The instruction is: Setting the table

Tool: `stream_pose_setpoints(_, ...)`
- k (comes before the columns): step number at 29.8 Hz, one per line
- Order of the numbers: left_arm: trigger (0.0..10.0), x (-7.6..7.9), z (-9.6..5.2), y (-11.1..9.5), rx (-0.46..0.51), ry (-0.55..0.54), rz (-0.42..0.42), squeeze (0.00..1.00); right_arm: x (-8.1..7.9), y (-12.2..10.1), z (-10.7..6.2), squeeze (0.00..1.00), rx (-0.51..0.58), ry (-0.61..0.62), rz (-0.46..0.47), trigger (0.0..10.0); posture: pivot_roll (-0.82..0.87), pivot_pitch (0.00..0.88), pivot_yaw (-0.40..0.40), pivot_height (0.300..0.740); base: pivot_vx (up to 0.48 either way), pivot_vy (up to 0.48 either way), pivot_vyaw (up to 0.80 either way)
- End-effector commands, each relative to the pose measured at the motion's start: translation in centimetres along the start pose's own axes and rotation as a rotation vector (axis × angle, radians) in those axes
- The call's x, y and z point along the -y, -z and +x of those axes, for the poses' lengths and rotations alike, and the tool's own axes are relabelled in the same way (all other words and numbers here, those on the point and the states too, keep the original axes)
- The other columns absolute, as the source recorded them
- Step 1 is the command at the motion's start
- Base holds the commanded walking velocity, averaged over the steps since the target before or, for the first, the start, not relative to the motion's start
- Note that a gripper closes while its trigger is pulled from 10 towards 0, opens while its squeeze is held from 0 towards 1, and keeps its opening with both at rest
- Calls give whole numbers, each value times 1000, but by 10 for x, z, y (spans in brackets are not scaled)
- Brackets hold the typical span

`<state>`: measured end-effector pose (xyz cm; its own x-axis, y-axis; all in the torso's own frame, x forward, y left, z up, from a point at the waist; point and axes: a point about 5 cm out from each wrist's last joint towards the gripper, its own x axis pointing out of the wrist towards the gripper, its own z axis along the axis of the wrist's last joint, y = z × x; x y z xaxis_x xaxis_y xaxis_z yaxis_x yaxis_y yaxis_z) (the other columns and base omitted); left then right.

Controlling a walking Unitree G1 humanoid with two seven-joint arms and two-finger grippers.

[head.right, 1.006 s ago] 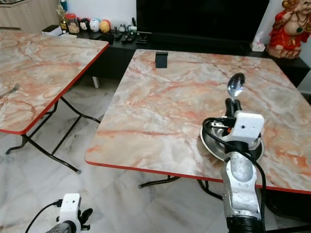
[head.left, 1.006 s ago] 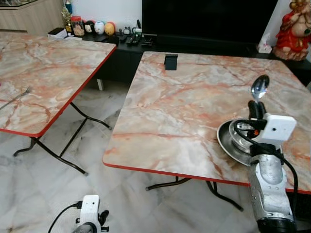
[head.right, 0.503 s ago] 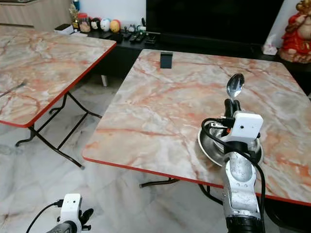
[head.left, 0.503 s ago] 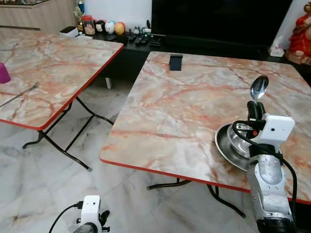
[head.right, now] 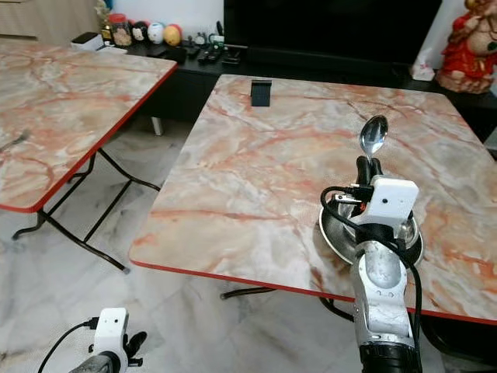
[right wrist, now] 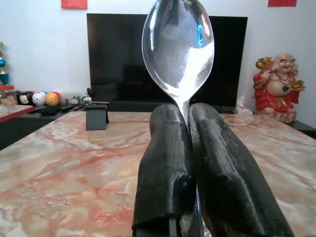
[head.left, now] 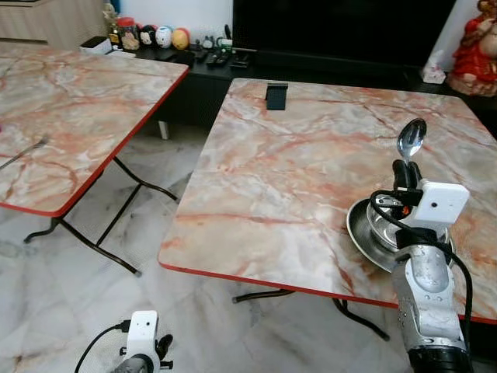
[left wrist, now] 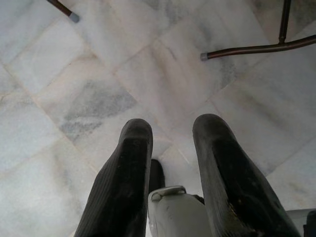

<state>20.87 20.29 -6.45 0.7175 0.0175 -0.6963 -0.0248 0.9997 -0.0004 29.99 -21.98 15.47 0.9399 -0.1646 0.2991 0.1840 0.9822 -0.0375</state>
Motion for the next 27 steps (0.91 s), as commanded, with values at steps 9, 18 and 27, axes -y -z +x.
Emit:
stream_pose_setpoints(9,10000,-1,-1,2,1,-5,3,0,0,-1,1,0,10,-1,-4,10000,9,0,-49,727,0,0,0)
stream_pose_setpoints(18,10000,-1,-1,2,1,-7,-2,0,-1,0,3,0,0,1,5,10000,8,0,-51,727,0,0,-314)
stream_pose_setpoints(27,10000,0,-1,2,4,-6,1,0,-1,-2,3,0,14,2,6,10000,10,0,-52,727,0,-30,0)
